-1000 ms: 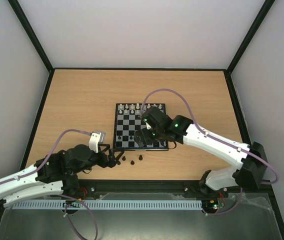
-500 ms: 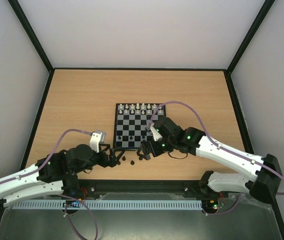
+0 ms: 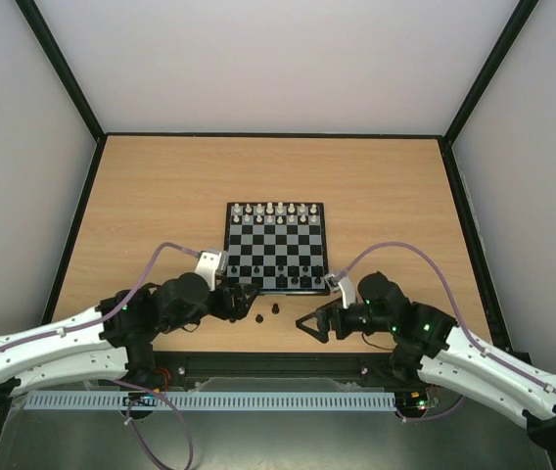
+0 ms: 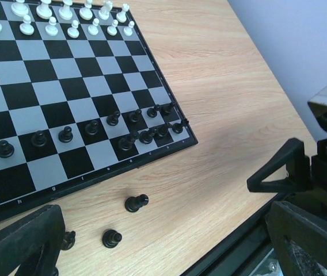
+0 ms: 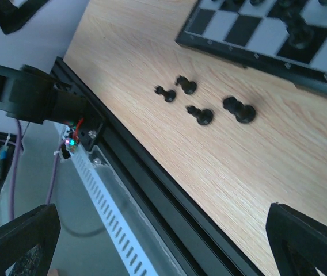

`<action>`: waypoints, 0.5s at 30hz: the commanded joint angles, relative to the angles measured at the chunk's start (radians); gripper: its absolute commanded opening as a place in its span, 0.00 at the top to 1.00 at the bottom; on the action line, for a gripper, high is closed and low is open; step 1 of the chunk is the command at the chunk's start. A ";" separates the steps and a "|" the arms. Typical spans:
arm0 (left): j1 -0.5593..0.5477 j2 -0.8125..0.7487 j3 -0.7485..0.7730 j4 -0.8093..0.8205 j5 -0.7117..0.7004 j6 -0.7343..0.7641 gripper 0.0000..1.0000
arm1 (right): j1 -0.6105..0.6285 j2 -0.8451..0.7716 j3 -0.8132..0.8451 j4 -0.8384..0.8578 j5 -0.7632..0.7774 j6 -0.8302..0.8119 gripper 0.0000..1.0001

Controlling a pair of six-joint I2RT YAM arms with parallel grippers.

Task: Set up the chess pieces on the board
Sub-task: Pick up the chess piece at the center of the board.

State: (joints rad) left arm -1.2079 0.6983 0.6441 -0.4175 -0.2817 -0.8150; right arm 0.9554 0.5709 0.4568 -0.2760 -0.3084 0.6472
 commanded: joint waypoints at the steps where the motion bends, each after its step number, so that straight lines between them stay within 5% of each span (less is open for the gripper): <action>1: -0.006 0.072 -0.015 0.091 -0.024 -0.008 0.01 | -0.003 -0.116 -0.122 0.067 0.023 0.099 0.01; 8: -0.002 0.215 0.056 0.095 -0.079 0.023 0.01 | -0.003 -0.144 -0.113 0.082 0.055 0.105 0.01; 15: 0.002 0.173 0.038 0.095 -0.128 0.001 0.01 | -0.003 0.012 -0.038 0.094 0.098 0.042 0.01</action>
State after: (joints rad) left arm -1.2076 0.9138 0.6762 -0.3428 -0.3542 -0.8078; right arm 0.9554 0.5220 0.3714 -0.2211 -0.2390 0.7238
